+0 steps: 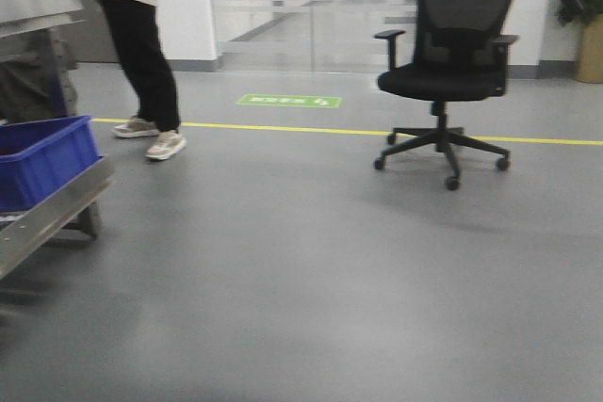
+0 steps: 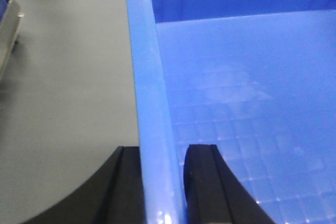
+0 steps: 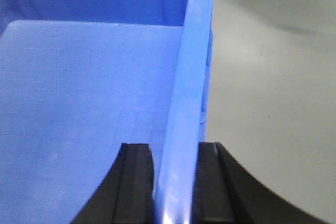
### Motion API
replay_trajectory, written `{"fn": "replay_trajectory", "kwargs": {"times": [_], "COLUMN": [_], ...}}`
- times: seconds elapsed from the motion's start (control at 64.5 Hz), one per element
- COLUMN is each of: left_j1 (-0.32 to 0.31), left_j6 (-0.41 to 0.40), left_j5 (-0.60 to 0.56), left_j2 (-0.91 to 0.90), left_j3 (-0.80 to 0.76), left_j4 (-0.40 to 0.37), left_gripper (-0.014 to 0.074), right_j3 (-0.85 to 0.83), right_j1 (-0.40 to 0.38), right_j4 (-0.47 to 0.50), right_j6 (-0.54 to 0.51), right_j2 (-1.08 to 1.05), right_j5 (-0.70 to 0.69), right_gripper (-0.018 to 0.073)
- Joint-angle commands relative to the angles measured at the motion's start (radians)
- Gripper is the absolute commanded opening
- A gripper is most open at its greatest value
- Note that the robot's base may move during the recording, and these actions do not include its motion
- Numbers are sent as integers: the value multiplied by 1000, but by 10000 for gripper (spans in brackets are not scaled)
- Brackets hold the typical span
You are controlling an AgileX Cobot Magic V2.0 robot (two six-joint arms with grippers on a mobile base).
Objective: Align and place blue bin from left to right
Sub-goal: 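Keep holding the bin rim with both grippers while driving to the other rack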
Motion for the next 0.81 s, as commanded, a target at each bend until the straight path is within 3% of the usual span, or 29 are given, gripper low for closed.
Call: {"fn": "replay_trajectory", "kwargs": {"times": [0.0,0.248,0.791], "left_j1": [-7,-7,-7], "left_j6": [17,17,17], "left_j5": [-143,-204,-215], "left_j2": [-27,-27,-27], "left_j3": [-19,-19,-19], "left_j4": [-2,-2,-2], "left_gripper": [-16,-16,-16], "right_j3": [-14,-14,-14], "right_j1": [3,3,3], "right_j4": [13,13,13], "right_j6": [-32,-32,-32], "right_j2": [-29,-29,-29], "right_j5": [-92,-94,-94], "right_gripper": [-70,-70,-70]}}
